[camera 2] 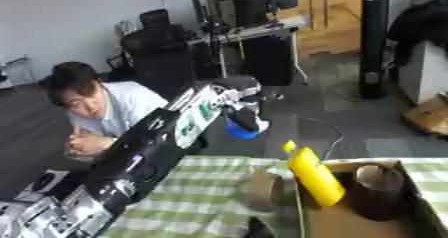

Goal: Pick up objects on the table and place them in the box.

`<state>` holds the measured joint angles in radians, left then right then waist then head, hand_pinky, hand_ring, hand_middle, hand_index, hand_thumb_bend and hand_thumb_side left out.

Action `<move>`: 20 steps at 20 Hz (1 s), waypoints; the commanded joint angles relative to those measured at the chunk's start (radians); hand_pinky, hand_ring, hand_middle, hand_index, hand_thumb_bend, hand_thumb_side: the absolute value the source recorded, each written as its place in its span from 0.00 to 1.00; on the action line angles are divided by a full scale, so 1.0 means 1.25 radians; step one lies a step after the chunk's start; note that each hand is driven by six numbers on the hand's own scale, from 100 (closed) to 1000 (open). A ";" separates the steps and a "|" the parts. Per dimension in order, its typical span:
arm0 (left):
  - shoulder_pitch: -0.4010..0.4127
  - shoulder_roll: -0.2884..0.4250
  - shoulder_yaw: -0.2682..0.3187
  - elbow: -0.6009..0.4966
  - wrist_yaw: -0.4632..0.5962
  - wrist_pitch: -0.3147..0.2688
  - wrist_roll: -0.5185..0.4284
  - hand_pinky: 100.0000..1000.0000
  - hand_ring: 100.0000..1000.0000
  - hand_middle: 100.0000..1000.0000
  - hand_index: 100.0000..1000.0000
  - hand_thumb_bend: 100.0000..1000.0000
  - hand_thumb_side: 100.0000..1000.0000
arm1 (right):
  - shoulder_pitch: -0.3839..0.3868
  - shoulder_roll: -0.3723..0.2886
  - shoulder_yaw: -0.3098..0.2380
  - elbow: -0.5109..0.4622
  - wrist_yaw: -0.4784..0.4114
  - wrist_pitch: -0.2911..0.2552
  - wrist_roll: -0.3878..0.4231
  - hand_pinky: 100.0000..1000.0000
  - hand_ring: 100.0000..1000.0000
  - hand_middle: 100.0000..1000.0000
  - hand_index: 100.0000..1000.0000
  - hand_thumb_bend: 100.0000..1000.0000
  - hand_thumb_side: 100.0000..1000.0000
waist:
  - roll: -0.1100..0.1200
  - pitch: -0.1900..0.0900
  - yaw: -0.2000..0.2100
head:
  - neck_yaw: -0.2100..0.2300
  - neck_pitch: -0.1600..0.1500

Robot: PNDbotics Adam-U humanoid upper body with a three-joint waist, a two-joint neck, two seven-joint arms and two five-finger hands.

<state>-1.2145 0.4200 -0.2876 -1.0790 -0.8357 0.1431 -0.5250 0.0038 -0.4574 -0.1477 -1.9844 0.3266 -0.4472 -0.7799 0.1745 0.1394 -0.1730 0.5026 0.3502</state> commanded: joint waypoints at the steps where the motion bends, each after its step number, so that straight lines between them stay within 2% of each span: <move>1: -0.035 -0.025 0.001 -0.015 0.007 0.004 0.000 0.00 0.00 0.00 0.00 0.01 0.16 | -0.012 -0.025 -0.004 -0.012 -0.012 -0.080 -0.074 0.88 0.96 0.77 0.70 0.00 1.00 | -0.005 -0.013 -0.003 | 0.008 0.006; 12: -0.059 -0.154 0.013 0.058 -0.019 0.015 0.050 0.00 0.00 0.00 0.00 0.01 0.19 | -0.028 -0.027 -0.001 -0.012 -0.037 -0.080 -0.058 0.88 0.96 0.77 0.71 0.00 1.00 | -0.003 -0.010 -0.022 | 0.027 -0.002; 17: -0.055 -0.222 0.035 0.131 -0.065 0.029 0.095 0.00 0.00 0.00 0.00 0.00 0.20 | -0.039 -0.026 0.002 -0.012 -0.049 -0.084 -0.053 0.87 0.96 0.77 0.70 0.00 1.00 | -0.006 -0.006 -0.038 | 0.038 -0.009; 20: -0.051 -0.243 0.045 0.179 -0.108 0.033 0.115 0.00 0.00 0.00 0.00 0.00 0.20 | -0.041 -0.025 0.002 -0.012 -0.052 -0.087 -0.050 0.87 0.96 0.77 0.70 0.00 1.00 | -0.007 -0.002 -0.043 | 0.041 -0.012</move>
<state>-1.2576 0.1130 -0.2474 -0.8661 -0.9487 0.1817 -0.3952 -0.0364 -0.4625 -0.1454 -1.9844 0.2699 -0.4668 -0.7603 0.1813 0.1486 -0.2276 0.5477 0.3410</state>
